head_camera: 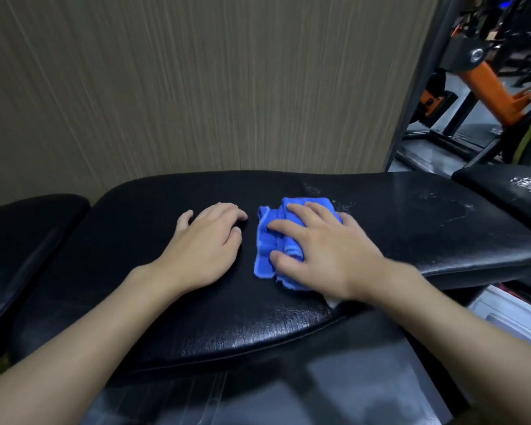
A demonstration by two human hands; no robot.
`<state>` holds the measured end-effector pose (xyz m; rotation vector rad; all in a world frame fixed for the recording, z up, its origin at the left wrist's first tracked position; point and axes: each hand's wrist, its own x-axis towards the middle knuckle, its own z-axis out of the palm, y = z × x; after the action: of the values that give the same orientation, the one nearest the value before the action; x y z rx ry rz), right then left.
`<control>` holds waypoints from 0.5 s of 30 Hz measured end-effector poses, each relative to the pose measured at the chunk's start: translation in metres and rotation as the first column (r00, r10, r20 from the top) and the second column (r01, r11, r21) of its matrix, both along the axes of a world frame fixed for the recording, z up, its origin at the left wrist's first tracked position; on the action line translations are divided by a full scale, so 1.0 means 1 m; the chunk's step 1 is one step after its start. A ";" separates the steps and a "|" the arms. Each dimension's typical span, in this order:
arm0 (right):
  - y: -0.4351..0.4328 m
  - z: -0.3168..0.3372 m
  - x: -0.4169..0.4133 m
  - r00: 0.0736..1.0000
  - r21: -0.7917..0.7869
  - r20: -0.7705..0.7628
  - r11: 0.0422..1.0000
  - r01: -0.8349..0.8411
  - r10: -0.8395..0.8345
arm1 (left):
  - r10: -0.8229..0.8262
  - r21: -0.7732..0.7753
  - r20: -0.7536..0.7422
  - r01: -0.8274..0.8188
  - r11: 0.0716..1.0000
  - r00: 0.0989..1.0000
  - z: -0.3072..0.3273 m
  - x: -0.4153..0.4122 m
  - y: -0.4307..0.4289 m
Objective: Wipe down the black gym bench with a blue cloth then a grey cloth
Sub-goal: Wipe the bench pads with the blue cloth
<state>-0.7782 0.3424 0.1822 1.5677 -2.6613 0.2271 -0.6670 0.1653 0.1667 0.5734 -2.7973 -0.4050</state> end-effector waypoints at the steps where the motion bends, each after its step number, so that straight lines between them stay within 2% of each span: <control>1: -0.009 -0.001 -0.013 1.000 0.008 -0.004 1.000 0.014 -0.014 | 0.002 -0.005 0.003 -0.002 1.000 1.000 0.000 0.000 0.000; 9: -0.084 -0.002 -0.109 0.989 0.038 0.040 0.989 0.142 -0.144 | -0.018 -0.047 0.120 0.024 0.999 0.993 -0.001 -0.002 0.000; 15: -0.103 0.002 -0.128 0.970 0.101 0.061 0.969 0.227 -0.233 | -0.016 -0.039 0.122 0.020 0.999 0.992 0.000 -0.003 0.000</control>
<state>-0.9064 0.2394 0.1841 1.2782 -2.9191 0.1544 -0.6700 0.1656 0.1672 0.5831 -2.9219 -0.3272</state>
